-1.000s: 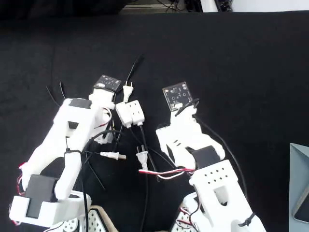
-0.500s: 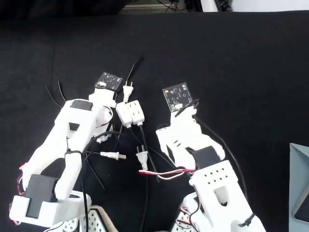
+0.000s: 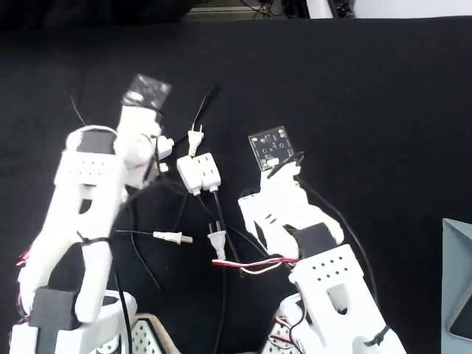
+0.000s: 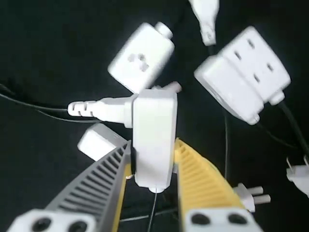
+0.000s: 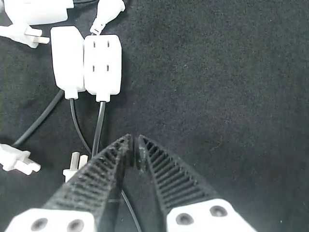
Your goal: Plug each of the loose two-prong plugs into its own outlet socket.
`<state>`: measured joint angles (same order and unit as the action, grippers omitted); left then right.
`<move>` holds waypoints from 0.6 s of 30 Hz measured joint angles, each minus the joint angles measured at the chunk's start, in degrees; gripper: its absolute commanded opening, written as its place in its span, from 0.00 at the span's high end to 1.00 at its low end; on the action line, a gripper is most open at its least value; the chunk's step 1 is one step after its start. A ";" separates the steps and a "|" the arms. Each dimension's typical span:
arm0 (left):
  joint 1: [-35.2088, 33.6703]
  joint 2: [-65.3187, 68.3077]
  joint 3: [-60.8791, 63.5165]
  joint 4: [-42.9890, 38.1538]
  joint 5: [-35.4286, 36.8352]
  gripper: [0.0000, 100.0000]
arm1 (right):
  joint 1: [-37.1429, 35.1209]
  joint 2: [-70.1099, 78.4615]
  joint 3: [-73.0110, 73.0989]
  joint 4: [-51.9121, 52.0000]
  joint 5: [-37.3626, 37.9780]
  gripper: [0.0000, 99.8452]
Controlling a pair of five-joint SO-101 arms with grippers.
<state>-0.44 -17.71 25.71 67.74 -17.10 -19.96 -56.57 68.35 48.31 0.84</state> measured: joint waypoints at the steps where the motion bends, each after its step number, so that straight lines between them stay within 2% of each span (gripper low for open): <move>1: -0.79 0.00 -1.58 0.18 -0.09 0.93 | 0.00 0.00 0.00 0.00 0.00 0.99; 7: -3.43 2.99 -7.30 -2.11 -0.09 0.92 | 0.00 0.00 0.00 0.00 0.00 0.99; 18: -3.60 18.02 -7.65 -24.70 -0.18 0.92 | 0.00 0.00 0.00 0.00 0.00 0.99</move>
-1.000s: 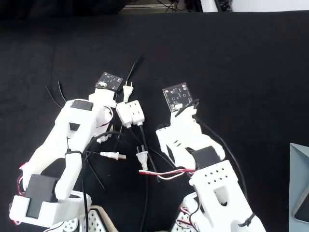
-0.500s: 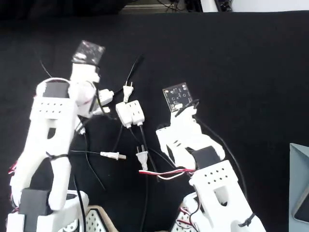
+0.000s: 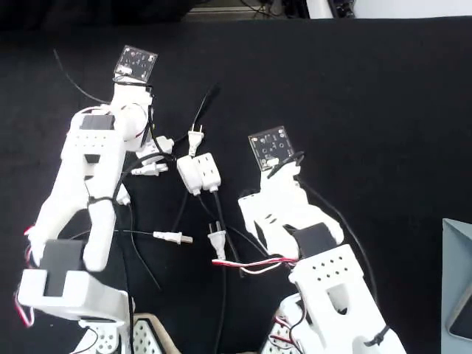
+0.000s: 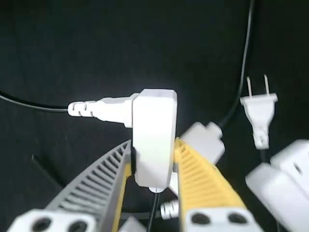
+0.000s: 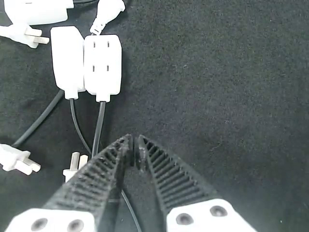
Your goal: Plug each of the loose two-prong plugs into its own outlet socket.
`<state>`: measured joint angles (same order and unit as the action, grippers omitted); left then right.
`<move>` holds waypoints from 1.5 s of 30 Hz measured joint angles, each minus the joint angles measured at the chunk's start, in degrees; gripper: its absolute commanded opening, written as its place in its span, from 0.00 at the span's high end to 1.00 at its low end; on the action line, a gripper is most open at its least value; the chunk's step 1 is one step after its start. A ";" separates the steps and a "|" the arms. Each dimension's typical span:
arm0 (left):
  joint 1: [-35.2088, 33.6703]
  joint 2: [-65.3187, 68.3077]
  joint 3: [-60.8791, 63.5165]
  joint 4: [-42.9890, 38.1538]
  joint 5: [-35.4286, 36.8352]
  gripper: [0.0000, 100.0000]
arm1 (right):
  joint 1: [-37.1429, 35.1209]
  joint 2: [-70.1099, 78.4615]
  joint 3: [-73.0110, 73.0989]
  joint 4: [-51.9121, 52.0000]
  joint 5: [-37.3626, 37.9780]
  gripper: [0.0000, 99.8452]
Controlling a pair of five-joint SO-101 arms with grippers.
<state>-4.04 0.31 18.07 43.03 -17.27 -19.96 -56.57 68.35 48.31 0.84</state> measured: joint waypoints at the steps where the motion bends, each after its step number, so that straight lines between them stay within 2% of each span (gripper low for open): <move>1: 0.00 0.97 0.00 -2.02 0.00 0.92 | 0.00 0.00 0.00 0.00 0.00 0.99; 13: 0.00 10.55 -0.09 -24.44 -0.09 0.92 | 0.00 0.00 0.00 0.00 0.00 0.99; 18: 0.00 15.12 -0.35 -31.38 -0.09 0.77 | 0.00 0.00 0.00 0.00 0.00 0.99; 23: 0.00 21.27 -6.59 -31.47 2.37 0.75 | 0.00 0.00 1.49 -0.97 0.00 0.99; 26: 0.00 23.12 -12.04 -26.55 3.43 0.75 | 0.00 0.00 2.73 -2.99 0.00 0.99; 31: -0.70 23.30 -21.19 -13.27 3.69 0.75 | 0.00 0.00 2.99 -3.69 0.00 0.99; 45: 0.35 23.30 -49.32 30.51 3.87 0.75 | 0.00 0.00 2.99 -3.69 0.00 0.99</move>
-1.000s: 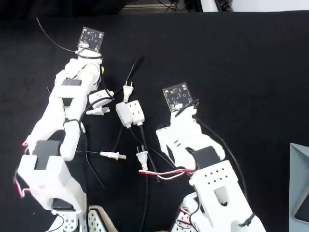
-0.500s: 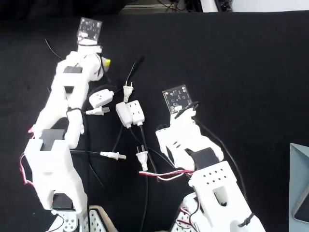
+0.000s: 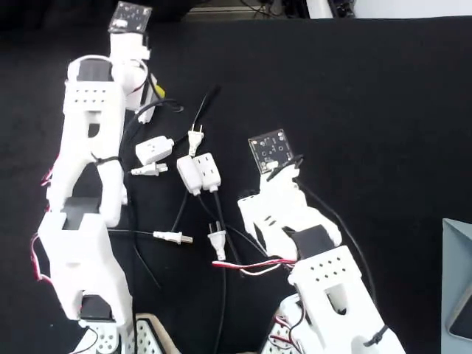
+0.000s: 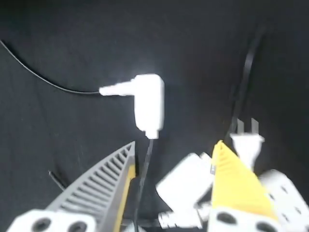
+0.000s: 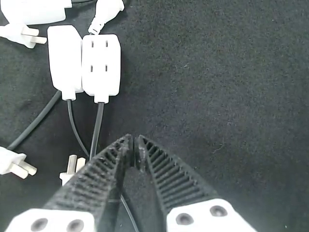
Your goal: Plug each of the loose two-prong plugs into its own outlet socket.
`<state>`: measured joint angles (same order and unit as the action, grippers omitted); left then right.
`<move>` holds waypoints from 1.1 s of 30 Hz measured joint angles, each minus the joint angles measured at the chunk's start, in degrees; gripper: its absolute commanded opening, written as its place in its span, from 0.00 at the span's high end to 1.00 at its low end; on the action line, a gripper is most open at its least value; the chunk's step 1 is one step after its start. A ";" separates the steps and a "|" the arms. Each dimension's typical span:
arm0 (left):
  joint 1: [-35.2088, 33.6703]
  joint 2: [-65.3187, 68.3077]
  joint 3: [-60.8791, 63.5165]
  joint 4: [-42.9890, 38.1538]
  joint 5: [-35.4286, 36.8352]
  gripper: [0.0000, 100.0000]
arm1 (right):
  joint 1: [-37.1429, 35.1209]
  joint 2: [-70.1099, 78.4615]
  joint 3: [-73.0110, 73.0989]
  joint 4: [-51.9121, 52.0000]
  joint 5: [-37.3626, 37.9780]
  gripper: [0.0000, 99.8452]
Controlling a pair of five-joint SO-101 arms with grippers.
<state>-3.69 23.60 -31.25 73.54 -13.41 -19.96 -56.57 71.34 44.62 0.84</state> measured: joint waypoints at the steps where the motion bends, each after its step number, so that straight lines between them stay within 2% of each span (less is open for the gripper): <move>1: 0.53 0.00 -2.73 3.60 0.00 0.75 | 0.00 0.00 0.00 0.00 0.00 0.99; 7: 3.60 0.00 -19.08 23.56 0.09 0.77 | 0.00 0.00 0.00 0.00 0.00 0.98; 10: 3.25 -0.26 -23.21 26.20 0.26 0.78 | 0.00 0.00 0.00 0.00 0.00 0.99; 14: 0.62 -5.01 -21.27 26.90 0.35 0.78 | 0.00 0.00 0.00 0.26 0.00 0.99; 20: -4.84 -20.48 -5.27 26.90 0.35 0.78 | -3.34 0.00 -1.14 6.33 0.00 0.99; 25: -13.19 -37.54 12.31 26.90 0.18 0.78 | -7.56 0.00 -4.92 10.37 2.46 0.99; 28: -18.46 -46.07 23.03 26.73 -2.46 0.78 | -12.04 0.00 -6.95 12.40 4.40 0.98; 33: -28.92 -55.12 42.46 17.85 -4.31 0.78 | -21.71 2.11 -11.69 15.30 6.59 0.98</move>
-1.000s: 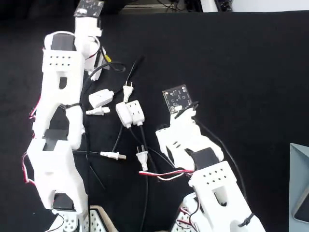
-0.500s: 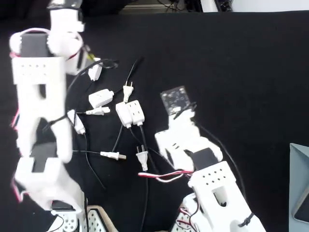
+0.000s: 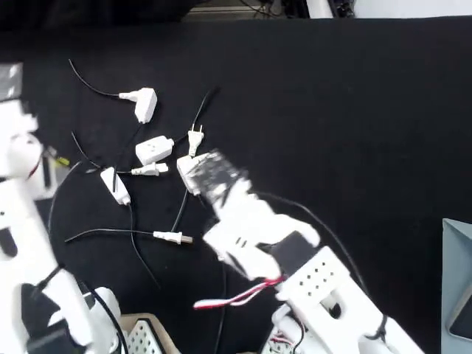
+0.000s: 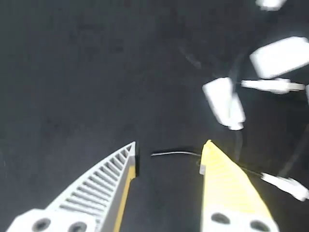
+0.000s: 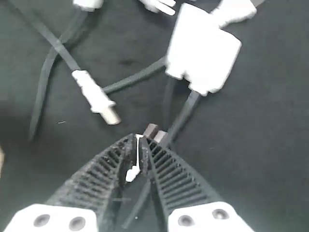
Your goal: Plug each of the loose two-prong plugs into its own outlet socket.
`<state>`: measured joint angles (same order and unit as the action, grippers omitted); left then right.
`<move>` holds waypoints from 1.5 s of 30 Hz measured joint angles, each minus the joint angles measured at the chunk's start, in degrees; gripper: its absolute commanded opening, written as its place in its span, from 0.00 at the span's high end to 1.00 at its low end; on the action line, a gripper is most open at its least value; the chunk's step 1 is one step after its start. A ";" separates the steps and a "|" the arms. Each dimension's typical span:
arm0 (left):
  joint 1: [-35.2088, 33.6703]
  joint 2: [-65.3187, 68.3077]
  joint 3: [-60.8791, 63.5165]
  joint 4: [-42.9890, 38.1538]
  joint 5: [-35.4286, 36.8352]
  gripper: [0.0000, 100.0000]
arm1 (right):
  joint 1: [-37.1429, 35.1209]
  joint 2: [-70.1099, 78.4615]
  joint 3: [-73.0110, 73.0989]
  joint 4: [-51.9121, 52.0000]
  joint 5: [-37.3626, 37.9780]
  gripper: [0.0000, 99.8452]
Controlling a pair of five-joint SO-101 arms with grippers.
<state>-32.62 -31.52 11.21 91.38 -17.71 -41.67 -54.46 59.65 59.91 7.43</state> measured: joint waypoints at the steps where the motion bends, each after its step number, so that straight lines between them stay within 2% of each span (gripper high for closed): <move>1: -1.76 -1.05 3.87 -2.37 -0.09 0.78 | -1.49 1.58 -1.41 0.35 0.00 0.98; 5: -5.80 -3.87 17.23 -10.29 -0.44 0.78 | -5.63 11.87 -8.35 0.53 -0.09 0.98; 7: -6.95 -4.75 22.33 -12.48 -0.44 0.78 | -7.56 18.81 -12.48 0.53 0.09 0.93; 10: -8.26 -5.54 27.69 -15.03 -0.44 0.78 | -9.41 28.84 -18.02 0.88 0.09 0.86; 16: -11.78 -7.82 34.90 -20.04 2.46 0.78 | -10.02 43.60 -24.88 0.88 4.40 0.86; 23: -12.84 -11.69 41.41 -24.44 6.15 0.78 | -11.78 50.29 -29.10 0.88 7.65 0.86; 28: -12.84 -15.30 44.66 -25.14 6.24 0.78 | -11.78 54.33 -31.21 0.88 10.20 0.86; 39: -12.75 -23.12 49.32 -25.14 6.24 0.78 | -11.78 62.07 -36.48 0.88 10.20 0.86; 45: -12.75 -25.85 50.29 -25.14 6.24 0.78 | -11.78 63.21 -37.10 0.88 10.20 0.96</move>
<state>-45.36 -57.36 61.49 66.24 -11.47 -53.45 8.75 22.55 60.79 17.63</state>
